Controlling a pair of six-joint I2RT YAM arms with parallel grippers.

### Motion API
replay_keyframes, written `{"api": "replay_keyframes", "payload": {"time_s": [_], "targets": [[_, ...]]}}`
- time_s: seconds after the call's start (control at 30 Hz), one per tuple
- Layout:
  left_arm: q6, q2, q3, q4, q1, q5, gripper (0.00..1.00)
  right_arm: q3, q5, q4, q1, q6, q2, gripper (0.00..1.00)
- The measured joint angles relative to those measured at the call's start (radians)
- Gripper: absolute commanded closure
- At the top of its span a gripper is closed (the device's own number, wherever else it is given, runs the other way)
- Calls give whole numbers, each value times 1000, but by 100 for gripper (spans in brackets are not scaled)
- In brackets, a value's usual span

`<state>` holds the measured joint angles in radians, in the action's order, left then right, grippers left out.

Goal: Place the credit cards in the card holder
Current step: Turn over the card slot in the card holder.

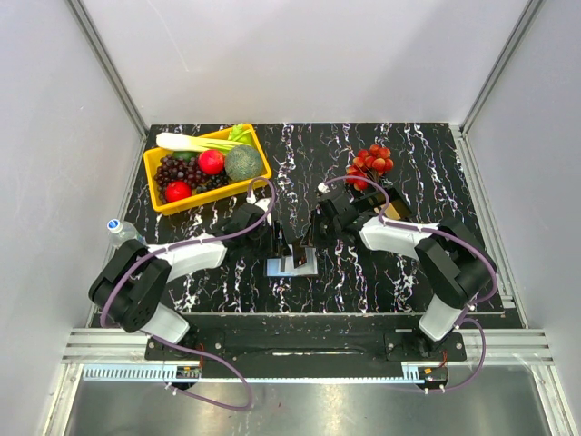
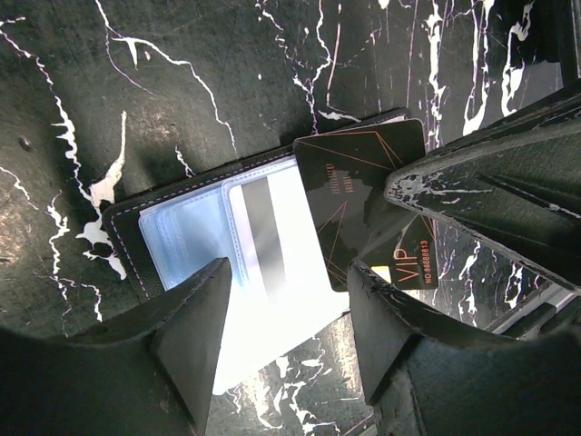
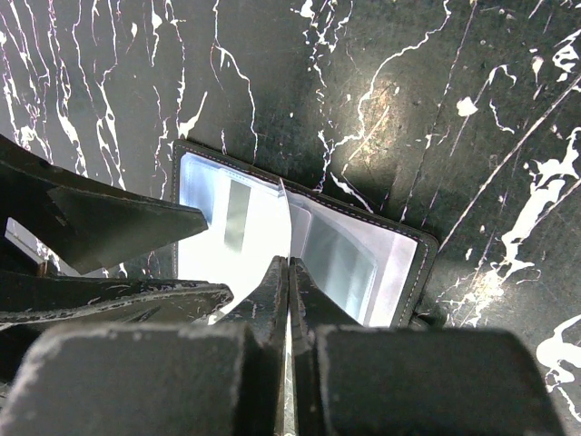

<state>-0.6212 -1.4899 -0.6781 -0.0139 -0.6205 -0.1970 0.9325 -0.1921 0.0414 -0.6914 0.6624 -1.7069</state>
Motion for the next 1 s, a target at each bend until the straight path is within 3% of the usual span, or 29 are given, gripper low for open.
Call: {"api": "replay_keyframes", "payload": {"time_s": [0.6, 1.0], "targets": [[4, -30, -3, 27, 0, -39, 47, 0, 1, 1, 0, -3, 3, 100], [4, -29, -31, 26, 0, -102, 48, 0, 156, 45, -2, -14, 202, 98]]}}
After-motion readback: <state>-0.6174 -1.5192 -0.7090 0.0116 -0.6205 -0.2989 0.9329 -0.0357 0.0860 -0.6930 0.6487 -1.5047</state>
